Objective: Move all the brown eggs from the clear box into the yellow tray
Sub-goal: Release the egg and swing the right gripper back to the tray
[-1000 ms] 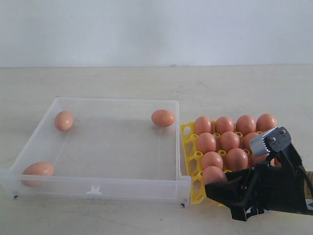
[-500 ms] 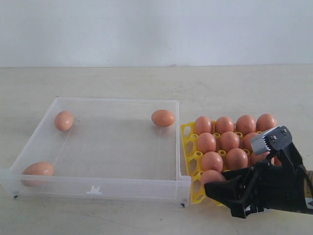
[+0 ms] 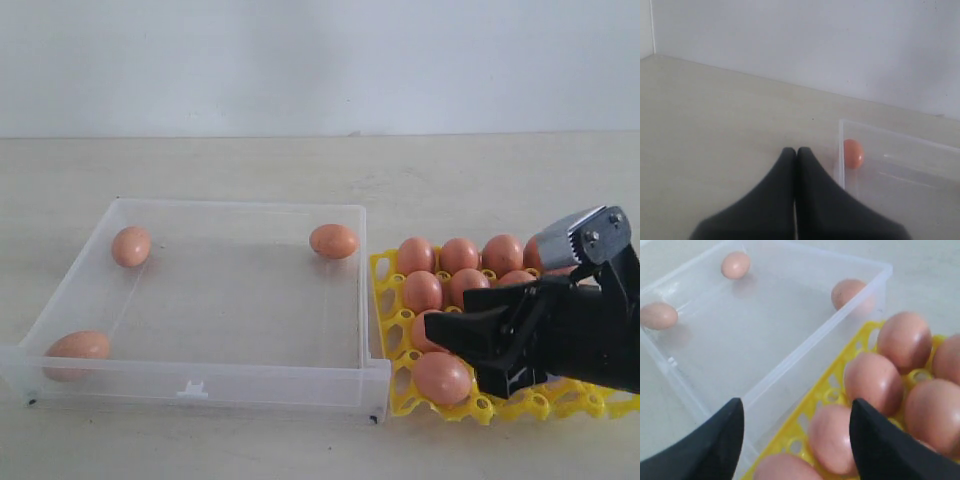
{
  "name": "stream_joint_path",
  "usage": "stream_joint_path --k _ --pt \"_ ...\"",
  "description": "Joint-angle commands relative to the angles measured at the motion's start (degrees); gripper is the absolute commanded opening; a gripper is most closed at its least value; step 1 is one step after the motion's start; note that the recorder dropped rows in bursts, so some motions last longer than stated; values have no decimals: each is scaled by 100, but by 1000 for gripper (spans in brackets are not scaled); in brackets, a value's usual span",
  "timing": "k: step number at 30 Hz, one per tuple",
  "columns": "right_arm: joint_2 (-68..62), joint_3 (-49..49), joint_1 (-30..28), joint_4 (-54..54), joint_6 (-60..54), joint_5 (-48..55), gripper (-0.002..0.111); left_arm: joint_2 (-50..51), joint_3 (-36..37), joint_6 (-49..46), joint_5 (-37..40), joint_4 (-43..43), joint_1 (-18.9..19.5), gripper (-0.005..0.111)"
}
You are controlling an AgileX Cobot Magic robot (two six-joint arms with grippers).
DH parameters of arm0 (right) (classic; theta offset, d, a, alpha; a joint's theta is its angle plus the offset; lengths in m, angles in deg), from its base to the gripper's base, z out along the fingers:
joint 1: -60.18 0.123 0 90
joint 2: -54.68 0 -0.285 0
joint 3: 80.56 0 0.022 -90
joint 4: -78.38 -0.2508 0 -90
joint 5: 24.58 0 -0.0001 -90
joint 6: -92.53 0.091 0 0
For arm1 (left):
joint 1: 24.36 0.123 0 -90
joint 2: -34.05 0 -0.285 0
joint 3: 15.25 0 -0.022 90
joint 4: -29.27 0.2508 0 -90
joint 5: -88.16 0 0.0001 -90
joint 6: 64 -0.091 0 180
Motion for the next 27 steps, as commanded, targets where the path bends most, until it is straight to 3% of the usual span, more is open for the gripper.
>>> stream_joint_path --k 1,3,5,8,10,13,18,22,24,27 --pt "444 221 2 -122 -37 -146 59 17 17 664 100 343 -45 -4" --pt "652 386 2 -122 159 -300 52 17 17 946 100 571 -45 -4" --pt "826 573 2 -87 367 -517 38 17 17 1078 113 661 -45 -4" --pt "967 981 64 67 430 -1144 6 17 17 1078 113 661 -45 -4" --pt "967 1415 383 83 459 -1034 0 17 17 1078 113 745 -45 -4" --pt "878 2185 1294 119 464 435 0 17 17 1078 113 757 -45 -4" --pt "81 3954 3228 875 523 4322 0 17 17 1078 113 757 -45 -4" --pt "-1101 5285 4013 596 68 6576 0 17 17 1078 113 757 -45 -4" --pt "-1751 5989 4219 -262 -1258 7085 0 17 17 1078 113 757 -45 -4" --pt "-2581 7152 4343 -3035 -4244 8128 0 17 17 1078 113 757 -45 -4"
